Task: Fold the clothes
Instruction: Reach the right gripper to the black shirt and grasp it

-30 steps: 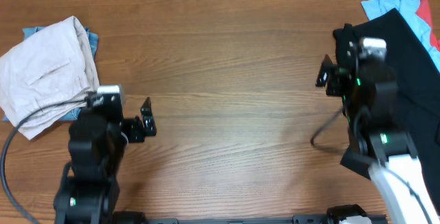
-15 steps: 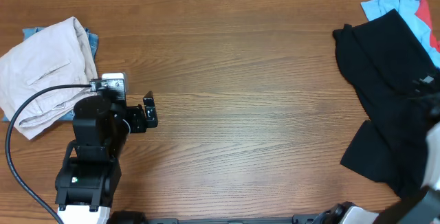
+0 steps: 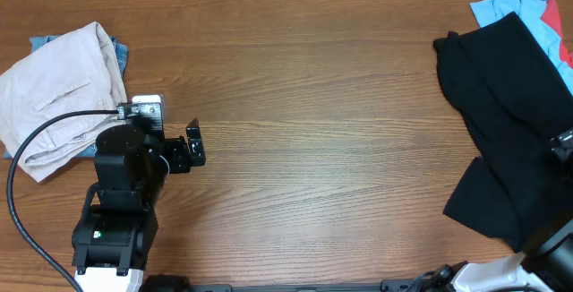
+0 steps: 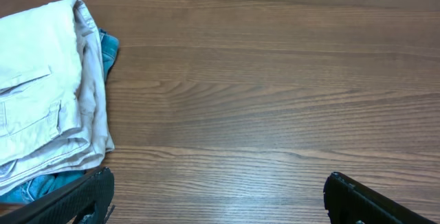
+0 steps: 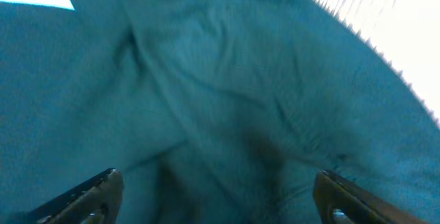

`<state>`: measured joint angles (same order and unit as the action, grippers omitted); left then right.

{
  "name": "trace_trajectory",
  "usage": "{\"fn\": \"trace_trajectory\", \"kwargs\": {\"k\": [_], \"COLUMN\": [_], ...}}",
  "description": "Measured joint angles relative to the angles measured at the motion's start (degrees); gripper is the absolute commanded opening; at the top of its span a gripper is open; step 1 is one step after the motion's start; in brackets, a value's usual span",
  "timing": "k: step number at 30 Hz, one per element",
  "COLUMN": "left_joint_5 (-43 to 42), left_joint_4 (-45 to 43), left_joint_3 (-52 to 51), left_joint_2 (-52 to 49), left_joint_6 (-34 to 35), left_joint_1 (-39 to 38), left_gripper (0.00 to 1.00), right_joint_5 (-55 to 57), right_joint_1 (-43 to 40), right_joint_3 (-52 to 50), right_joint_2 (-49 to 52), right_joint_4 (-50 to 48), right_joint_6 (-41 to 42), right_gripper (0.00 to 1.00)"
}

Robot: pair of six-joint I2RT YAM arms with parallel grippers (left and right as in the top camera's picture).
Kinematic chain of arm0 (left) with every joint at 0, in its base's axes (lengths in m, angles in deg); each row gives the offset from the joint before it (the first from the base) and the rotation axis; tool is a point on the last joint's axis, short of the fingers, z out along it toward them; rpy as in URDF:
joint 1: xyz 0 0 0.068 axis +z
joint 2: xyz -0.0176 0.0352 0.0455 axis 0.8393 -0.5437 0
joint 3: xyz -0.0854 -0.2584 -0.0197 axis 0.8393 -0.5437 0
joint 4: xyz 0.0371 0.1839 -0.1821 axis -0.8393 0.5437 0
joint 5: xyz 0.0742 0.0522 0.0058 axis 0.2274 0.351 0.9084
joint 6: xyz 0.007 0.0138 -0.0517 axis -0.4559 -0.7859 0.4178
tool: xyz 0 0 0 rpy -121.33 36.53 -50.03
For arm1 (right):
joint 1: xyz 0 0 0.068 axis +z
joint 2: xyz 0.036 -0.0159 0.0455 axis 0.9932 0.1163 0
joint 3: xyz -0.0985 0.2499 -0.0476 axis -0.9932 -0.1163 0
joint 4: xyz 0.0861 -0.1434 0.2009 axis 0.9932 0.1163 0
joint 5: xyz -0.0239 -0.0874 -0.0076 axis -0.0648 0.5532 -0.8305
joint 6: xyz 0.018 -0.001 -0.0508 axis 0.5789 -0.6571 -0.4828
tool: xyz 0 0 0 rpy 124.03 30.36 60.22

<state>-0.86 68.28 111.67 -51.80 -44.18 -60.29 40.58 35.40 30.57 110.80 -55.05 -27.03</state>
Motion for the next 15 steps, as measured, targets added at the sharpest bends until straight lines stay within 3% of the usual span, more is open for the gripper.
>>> {"fn": "trace_trajectory", "kwargs": {"k": [6, 10, 15], "left_joint_5": [0.0, 0.0, 0.0], "left_joint_4": [0.0, 0.0, 0.0], "left_joint_3": [0.0, 0.0, 0.0], "left_joint_2": [0.0, -0.2, -1.1], "left_joint_6": [0.0, 0.0, 0.0], "left_joint_1": [0.0, 0.0, 0.0], "left_gripper": [1.0, 1.0, 1.0], "right_joint_5": [0.5, 2.5, 3.3], "right_joint_1": [0.0, 0.0, 0.0], "right_joint_3": [0.0, 0.0, 0.0], "right_joint_2": [3.7, 3.7, 3.7], "right_joint_4": [-0.2, -1.4, -2.0], "right_joint_6": [0.0, 0.1, 0.1], "right_gripper": [0.82, 0.72, 0.7]}}
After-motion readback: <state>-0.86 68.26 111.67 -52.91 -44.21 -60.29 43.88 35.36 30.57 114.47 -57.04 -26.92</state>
